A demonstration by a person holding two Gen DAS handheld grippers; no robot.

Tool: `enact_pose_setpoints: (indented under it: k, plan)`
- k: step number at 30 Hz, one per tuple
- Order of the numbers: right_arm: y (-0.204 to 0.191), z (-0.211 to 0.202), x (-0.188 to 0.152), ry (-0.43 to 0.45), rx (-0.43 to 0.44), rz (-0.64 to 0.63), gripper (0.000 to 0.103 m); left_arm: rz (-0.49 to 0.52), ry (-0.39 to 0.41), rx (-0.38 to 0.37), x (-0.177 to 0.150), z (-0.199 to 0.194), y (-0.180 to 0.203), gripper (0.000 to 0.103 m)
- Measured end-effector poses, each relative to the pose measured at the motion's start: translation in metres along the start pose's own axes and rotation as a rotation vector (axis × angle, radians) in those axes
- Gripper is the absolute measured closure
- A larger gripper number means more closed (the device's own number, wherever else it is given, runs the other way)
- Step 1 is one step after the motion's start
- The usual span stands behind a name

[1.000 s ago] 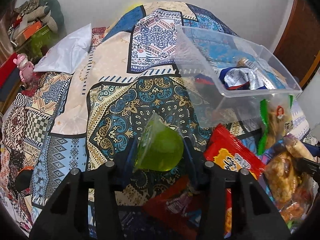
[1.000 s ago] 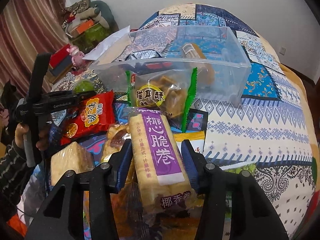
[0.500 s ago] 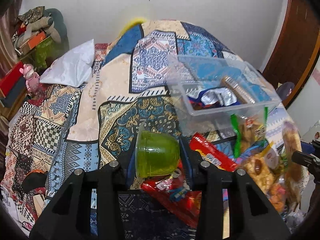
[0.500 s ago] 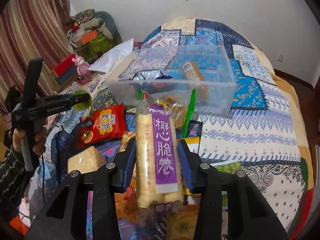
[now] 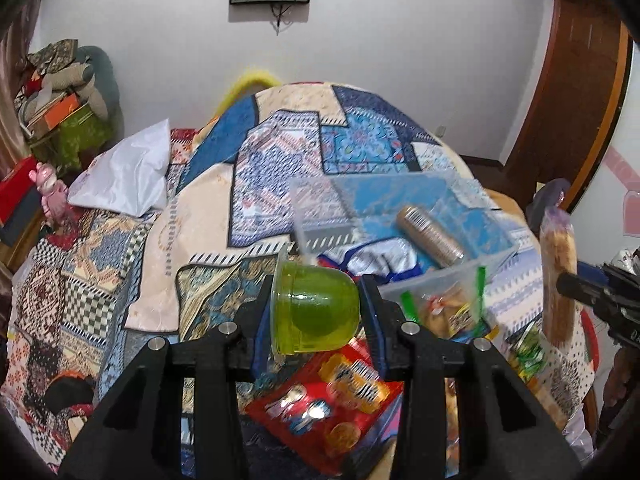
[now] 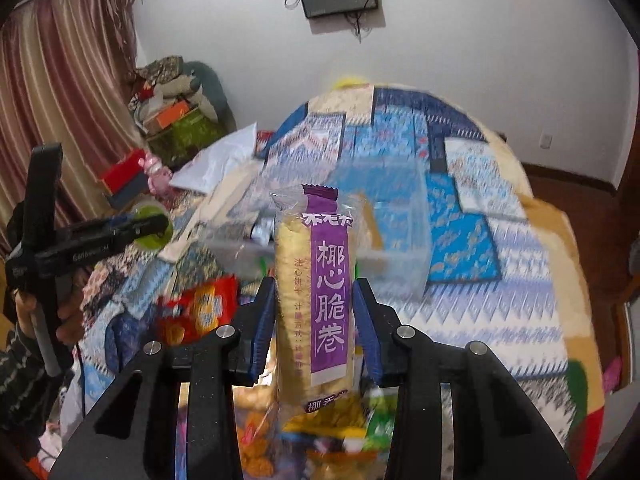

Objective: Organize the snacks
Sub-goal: 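Place the coconut roll and jelly cup into the clear box, opening both grippers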

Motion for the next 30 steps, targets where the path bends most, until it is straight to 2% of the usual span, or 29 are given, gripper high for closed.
enact_pose_setpoints:
  k: [5, 11, 22, 30]
  plan:
    - [0.004, 0.003, 0.03, 0.06, -0.021, -0.006, 0.068, 0.006, 0.021, -0.03, 0.016, 0.007, 0.013, 0.063]
    - [0.008, 0.018, 0.055, 0.092, -0.02, -0.003, 0.068, 0.02, 0.022, -0.059, 0.027, 0.024, 0.027, 0.063]
    - [0.012, 0.066, 0.076, 0.065, -0.011, -0.003, 0.068, 0.041, -0.01, -0.071, 0.031, 0.062, 0.038, 0.063]
    - [0.011, 0.102, 0.072, 0.004, -0.027, -0.027, 0.068, 0.036, -0.037, -0.076, 0.031, 0.088, 0.041, 0.063]
Point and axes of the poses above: each gripper's, at about its wrist camera, not at the fingertips, and z roughly the way its jaws point, y to its right, x to its top, the point moved 4 cm from there along z, roughly the way its jaws point, and after that the axes turned 1 degree about -y, right-handed, at the moved point
